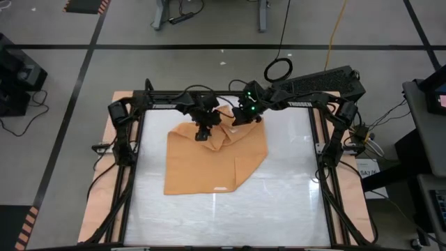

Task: Roll towel into tight, uniform cylinder
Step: Roll the yellow towel

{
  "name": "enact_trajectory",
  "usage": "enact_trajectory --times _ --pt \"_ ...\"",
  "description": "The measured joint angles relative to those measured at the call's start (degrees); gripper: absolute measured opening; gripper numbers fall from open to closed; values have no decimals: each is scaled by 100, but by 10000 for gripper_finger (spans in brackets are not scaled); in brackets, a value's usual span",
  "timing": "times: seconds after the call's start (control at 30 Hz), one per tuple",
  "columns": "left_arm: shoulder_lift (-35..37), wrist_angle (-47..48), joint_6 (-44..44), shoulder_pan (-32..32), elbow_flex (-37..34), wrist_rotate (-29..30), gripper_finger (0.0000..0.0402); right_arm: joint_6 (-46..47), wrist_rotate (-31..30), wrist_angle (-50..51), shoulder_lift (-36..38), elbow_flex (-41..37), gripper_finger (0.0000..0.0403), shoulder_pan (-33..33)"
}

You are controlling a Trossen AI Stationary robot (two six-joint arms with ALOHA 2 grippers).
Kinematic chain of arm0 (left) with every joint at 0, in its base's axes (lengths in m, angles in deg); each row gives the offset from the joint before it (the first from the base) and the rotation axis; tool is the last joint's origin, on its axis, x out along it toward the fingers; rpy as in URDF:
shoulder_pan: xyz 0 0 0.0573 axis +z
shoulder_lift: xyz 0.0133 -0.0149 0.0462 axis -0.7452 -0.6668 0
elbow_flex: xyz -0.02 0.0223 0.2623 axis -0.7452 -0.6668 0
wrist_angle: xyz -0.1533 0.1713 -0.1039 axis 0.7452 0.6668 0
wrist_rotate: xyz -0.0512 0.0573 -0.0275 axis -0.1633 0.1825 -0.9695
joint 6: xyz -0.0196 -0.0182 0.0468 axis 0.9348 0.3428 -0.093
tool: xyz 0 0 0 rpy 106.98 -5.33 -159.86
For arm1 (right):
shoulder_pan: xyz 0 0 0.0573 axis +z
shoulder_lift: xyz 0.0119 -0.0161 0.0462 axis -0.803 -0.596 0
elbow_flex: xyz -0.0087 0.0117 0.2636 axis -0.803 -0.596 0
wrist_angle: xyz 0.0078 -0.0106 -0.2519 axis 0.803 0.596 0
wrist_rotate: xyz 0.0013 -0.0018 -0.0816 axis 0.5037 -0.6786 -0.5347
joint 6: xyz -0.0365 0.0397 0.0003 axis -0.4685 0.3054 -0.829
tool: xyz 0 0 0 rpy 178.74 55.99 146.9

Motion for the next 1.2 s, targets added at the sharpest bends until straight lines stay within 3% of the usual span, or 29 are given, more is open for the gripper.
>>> enact_trajectory --times 0.3,0.6,0.7,0.87,1.2 --pt "31 -178 -154 -14 37 300 147 -93 -1 13 0 2 25 117" --pt "-69 -56 -405 -36 28 403 163 -196 -1 52 0 2 25 144" --pt "-63 17 -453 -64 20 269 123 -241 9 113 0 2 25 144" --pt "-61 11 -521 -135 20 240 18 -321 10 179 0 2 25 155" --pt "497 663 -385 -61 331 277 3 -597 -8 181 0 2 25 115"
